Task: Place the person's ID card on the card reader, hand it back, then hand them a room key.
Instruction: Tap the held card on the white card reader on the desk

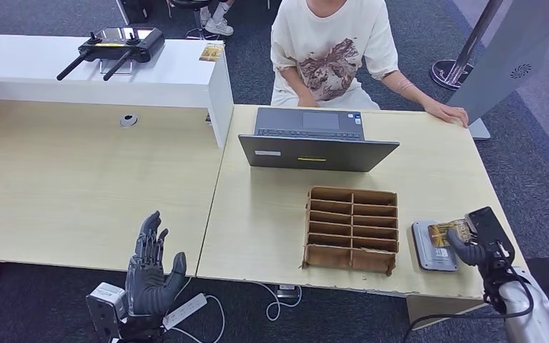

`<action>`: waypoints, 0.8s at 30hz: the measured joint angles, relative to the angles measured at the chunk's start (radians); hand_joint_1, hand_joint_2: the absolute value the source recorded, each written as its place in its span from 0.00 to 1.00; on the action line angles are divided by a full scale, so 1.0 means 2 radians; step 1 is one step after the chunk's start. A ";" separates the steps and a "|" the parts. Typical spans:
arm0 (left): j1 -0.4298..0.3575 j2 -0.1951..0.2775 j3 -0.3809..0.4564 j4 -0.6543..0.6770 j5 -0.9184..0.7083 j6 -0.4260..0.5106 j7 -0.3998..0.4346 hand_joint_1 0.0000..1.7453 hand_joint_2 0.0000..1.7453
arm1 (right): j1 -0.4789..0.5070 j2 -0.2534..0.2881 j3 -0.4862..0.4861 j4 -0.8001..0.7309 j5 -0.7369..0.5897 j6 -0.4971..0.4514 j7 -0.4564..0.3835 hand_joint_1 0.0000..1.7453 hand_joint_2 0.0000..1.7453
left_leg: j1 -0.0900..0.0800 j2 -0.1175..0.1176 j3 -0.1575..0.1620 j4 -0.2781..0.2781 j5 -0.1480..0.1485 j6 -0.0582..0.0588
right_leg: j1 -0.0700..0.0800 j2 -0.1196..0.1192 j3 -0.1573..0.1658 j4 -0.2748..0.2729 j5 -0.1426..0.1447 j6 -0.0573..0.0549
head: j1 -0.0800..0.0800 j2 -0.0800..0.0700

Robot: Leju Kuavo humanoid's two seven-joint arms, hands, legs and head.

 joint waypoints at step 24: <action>-0.002 -0.003 0.017 0.027 0.038 -0.005 0.000 0.00 1.00 | -0.004 -0.002 0.005 0.009 0.015 -0.006 0.004 1.00 1.00 | 0.000 0.000 0.000 0.000 0.000 0.000 | 0.000 0.000 0.000 0.000 0.000 0.000 | 0.000 0.000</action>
